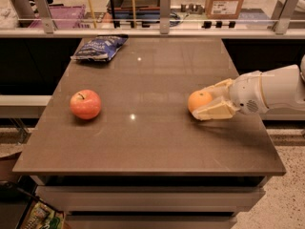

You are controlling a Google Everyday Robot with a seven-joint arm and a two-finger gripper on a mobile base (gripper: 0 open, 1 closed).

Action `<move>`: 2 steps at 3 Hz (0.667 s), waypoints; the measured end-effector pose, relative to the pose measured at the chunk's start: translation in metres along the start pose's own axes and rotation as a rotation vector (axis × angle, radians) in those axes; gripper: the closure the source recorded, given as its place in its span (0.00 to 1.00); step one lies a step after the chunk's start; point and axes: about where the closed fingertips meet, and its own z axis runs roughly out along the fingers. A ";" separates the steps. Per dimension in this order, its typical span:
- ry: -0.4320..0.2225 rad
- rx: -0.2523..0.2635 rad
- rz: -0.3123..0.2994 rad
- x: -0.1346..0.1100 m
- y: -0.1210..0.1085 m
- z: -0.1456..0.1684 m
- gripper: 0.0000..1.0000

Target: Move orange near blue chip bag

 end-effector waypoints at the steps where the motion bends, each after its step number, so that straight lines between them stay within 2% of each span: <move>1: 0.000 -0.003 -0.002 -0.001 0.001 0.001 0.76; 2: 0.000 -0.006 -0.005 -0.003 0.002 0.002 0.98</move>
Offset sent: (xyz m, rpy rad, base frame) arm -0.0002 0.0018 0.0002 -0.0002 -0.0001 0.0032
